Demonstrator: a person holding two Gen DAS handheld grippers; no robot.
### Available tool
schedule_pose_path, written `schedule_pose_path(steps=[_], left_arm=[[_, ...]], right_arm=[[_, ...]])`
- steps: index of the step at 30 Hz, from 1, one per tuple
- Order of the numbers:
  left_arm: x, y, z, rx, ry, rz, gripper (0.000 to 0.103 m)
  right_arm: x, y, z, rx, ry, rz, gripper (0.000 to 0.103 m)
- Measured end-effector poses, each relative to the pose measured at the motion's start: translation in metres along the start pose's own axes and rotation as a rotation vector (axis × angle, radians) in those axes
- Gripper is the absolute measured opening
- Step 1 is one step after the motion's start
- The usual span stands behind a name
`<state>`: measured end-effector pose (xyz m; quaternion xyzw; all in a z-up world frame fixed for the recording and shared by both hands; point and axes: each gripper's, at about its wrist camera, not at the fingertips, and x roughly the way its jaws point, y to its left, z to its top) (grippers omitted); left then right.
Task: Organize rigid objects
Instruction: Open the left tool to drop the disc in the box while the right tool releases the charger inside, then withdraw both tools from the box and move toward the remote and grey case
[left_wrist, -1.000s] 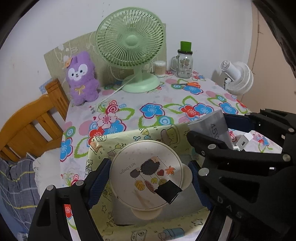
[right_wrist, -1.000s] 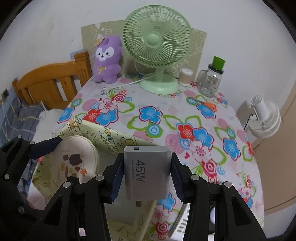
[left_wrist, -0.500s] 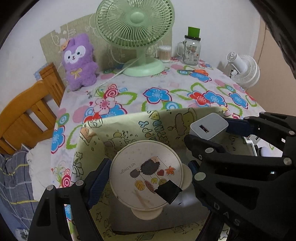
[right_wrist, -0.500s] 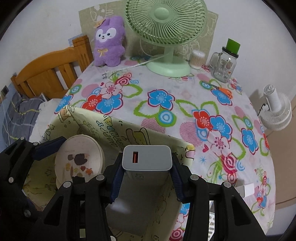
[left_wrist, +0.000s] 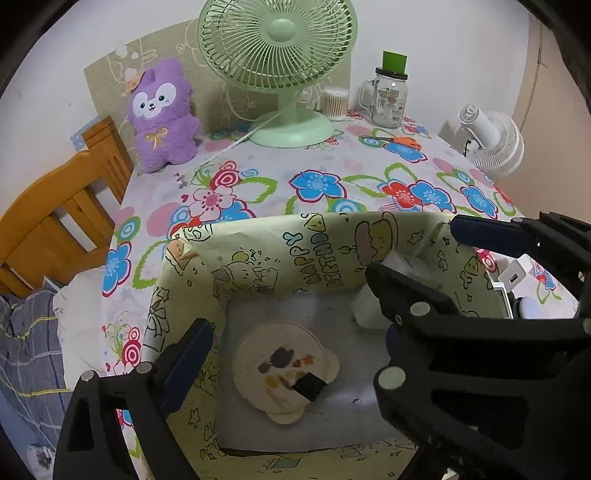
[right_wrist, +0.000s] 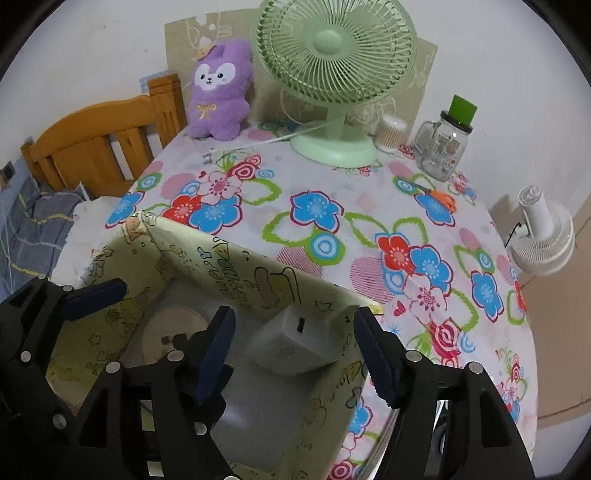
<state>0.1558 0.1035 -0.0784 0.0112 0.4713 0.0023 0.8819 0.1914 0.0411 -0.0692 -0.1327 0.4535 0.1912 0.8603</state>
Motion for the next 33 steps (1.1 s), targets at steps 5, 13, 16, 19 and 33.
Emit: schedule_pose_path(steps=[5, 13, 16, 19, 33], left_arm=[[-0.007, -0.005, -0.002, 0.000, -0.010, 0.004, 0.098], [-0.023, -0.020, -0.006, 0.009, -0.034, 0.016, 0.098], [-0.028, -0.026, -0.009, 0.012, -0.045, 0.011, 0.098], [-0.032, -0.032, -0.011, 0.014, -0.048, 0.005, 0.098], [-0.046, -0.059, -0.017, 0.028, -0.060, -0.004, 0.098]], right_arm=[[-0.010, -0.002, -0.004, 0.004, -0.018, -0.015, 0.080], [-0.029, -0.013, -0.013, 0.017, -0.046, -0.034, 0.086], [-0.034, -0.017, -0.017, 0.023, -0.051, -0.036, 0.088], [-0.040, -0.021, -0.022, 0.027, -0.057, -0.040, 0.088], [-0.065, -0.038, -0.041, 0.024, -0.085, -0.076, 0.089]])
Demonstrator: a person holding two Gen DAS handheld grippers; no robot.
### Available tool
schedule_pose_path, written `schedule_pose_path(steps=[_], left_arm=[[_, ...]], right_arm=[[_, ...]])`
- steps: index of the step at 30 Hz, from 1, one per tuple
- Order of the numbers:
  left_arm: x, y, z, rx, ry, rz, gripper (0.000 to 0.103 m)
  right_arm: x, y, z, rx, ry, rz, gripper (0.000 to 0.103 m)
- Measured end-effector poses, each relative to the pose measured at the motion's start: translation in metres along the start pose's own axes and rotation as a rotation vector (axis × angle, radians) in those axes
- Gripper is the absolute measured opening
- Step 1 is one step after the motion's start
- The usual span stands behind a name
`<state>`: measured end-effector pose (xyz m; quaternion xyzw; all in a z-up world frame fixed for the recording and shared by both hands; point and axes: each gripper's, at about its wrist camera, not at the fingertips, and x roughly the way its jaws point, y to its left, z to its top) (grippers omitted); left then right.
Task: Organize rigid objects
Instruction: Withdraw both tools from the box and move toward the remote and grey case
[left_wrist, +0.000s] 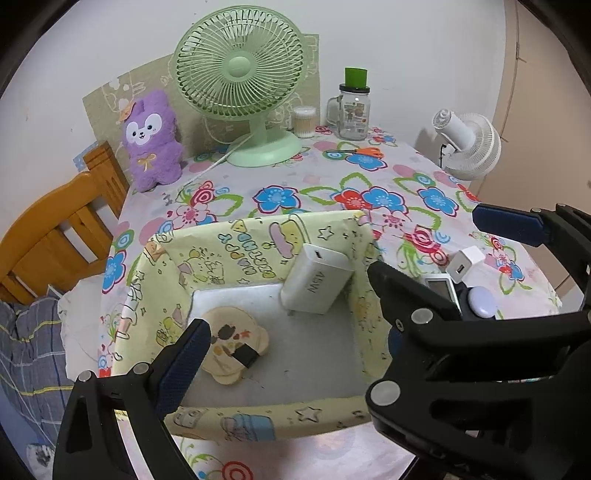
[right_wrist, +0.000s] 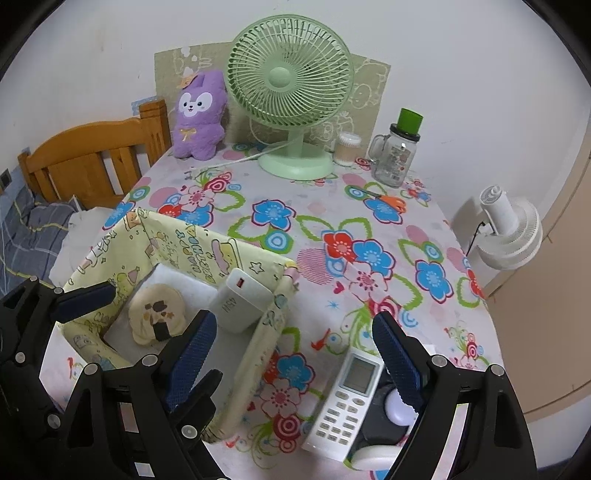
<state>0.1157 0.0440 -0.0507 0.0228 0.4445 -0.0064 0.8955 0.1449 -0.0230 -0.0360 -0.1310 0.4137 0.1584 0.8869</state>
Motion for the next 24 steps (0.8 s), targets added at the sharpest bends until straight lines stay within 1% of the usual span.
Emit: schedule_pose_path(steps=[9, 18, 20, 24], left_arm=[[-0.008, -0.017, -0.003, 0.001, -0.009, -0.027, 0.098], [-0.016, -0.034, -0.003, 0.009, -0.031, -0.037, 0.098], [-0.018, -0.040, -0.003, 0.013, -0.036, -0.036, 0.098], [-0.020, -0.052, -0.005, 0.040, -0.056, -0.008, 0.098]], right_arm=[[-0.013, -0.014, -0.010, 0.016, -0.012, -0.007, 0.089], [-0.025, -0.029, -0.019, 0.032, -0.027, -0.008, 0.089], [-0.028, -0.033, -0.021, 0.036, -0.031, -0.010, 0.089], [-0.031, -0.041, -0.026, 0.045, -0.031, -0.016, 0.089]])
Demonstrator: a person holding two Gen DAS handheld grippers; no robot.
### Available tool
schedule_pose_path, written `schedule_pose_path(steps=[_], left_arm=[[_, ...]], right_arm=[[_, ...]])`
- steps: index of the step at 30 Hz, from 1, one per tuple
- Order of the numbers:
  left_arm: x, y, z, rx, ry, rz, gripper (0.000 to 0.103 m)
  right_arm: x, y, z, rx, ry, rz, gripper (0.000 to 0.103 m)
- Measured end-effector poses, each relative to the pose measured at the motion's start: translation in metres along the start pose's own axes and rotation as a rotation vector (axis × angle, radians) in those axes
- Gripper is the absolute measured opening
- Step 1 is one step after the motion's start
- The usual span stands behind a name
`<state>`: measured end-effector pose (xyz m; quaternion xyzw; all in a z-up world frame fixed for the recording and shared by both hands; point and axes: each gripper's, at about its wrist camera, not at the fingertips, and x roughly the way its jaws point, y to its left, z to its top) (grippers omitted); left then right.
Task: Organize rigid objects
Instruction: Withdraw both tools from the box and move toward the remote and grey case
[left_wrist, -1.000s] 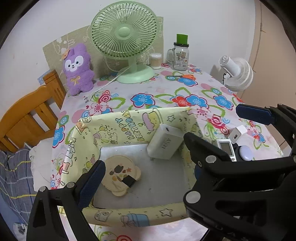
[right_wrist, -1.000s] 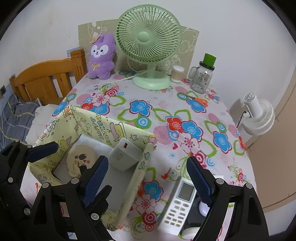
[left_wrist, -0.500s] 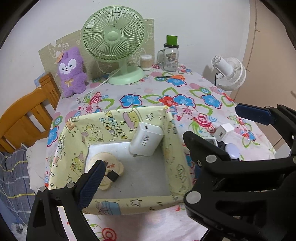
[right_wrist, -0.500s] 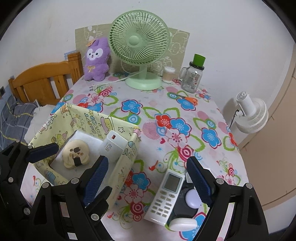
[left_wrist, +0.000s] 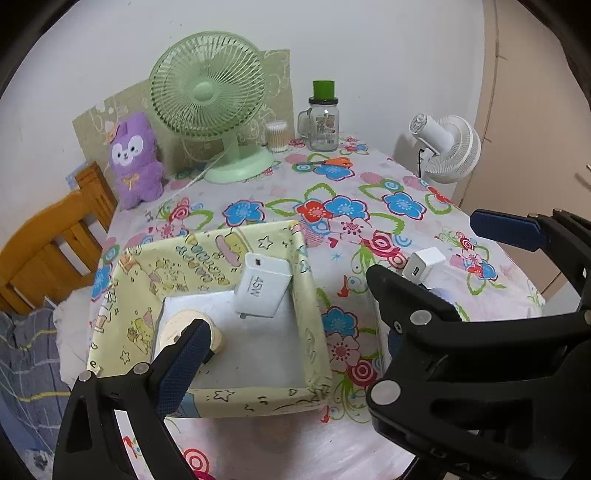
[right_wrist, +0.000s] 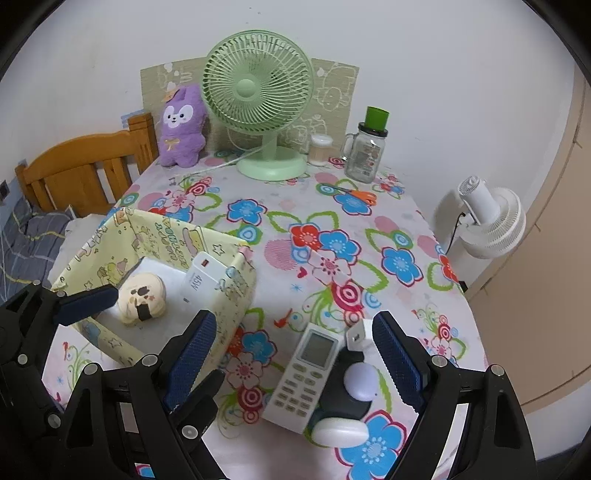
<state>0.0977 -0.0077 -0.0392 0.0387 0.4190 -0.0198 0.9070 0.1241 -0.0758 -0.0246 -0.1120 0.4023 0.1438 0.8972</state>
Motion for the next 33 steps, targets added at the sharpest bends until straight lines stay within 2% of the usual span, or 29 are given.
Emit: schedule_pose_path(steps=[17, 33], left_arm=[[0.004, -0.046, -0.004, 0.003, -0.007, -0.073, 0.098], [0.019, -0.072, -0.017, 0.005, 0.010, -0.111, 0.098]], right_arm=[[-0.007, -0.047, -0.029, 0.056, 0.004, -0.010, 0.089], [0.002, -0.069, -0.053, 0.071, 0.030, -0.022, 0.089]])
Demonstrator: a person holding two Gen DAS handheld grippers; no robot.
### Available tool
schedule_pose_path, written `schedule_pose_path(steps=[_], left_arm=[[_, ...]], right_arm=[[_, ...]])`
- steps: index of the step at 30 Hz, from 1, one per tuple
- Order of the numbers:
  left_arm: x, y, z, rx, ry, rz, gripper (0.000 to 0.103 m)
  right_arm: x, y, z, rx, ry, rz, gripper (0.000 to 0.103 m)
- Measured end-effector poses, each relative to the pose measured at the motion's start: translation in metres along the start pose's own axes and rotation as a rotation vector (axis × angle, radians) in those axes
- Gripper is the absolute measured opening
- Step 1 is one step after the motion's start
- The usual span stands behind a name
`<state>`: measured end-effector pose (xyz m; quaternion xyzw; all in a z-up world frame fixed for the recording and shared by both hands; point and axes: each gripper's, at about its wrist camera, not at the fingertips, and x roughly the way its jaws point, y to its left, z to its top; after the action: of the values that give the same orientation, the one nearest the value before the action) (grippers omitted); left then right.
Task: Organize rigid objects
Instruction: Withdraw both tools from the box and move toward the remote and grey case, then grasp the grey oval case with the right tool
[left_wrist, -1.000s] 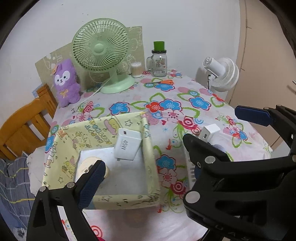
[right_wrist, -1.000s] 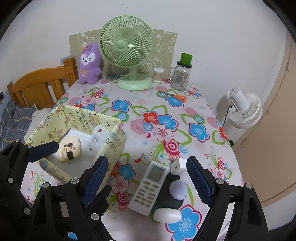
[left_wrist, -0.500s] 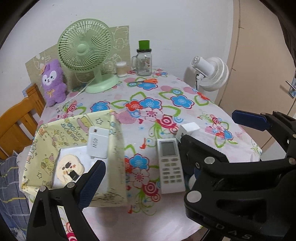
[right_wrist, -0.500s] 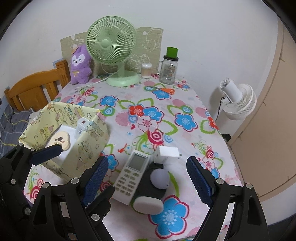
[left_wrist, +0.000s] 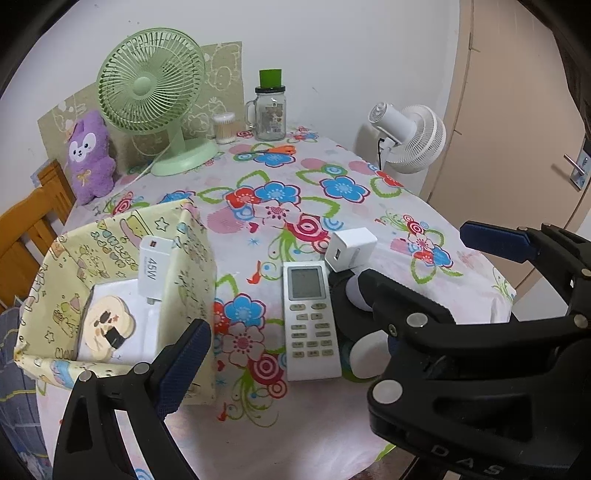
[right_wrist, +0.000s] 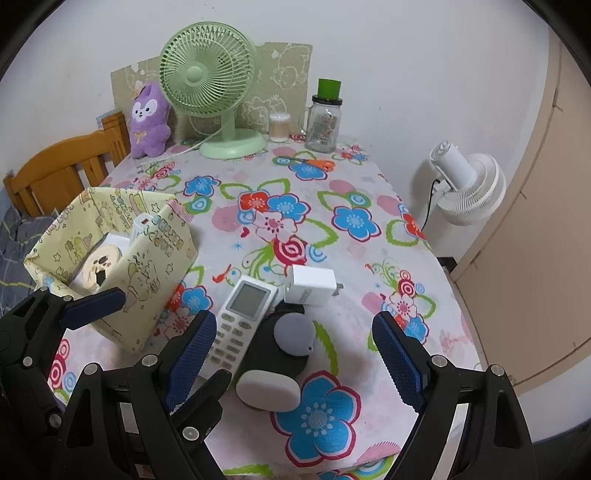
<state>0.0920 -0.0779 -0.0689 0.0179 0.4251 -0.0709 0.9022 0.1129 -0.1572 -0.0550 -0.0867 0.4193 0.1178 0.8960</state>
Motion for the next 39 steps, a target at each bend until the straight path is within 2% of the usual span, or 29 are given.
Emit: schedule_pose_path(steps=[12, 25, 39], left_arm=[[0.017, -0.008, -0.013, 0.005, 0.002, -0.001, 0.098], [0.033, -0.010, -0.036, 0.033, 0.018, 0.036, 0.098], [0.052, -0.006, -0.052, 0.018, 0.060, 0.020, 0.098]], right_arm=[[0.010, -0.010, -0.019, 0.009, -0.024, 0.026, 0.089], [0.036, -0.011, -0.045, 0.041, 0.005, 0.066, 0.088], [0.056, -0.005, -0.061, 0.056, 0.060, 0.072, 0.088]])
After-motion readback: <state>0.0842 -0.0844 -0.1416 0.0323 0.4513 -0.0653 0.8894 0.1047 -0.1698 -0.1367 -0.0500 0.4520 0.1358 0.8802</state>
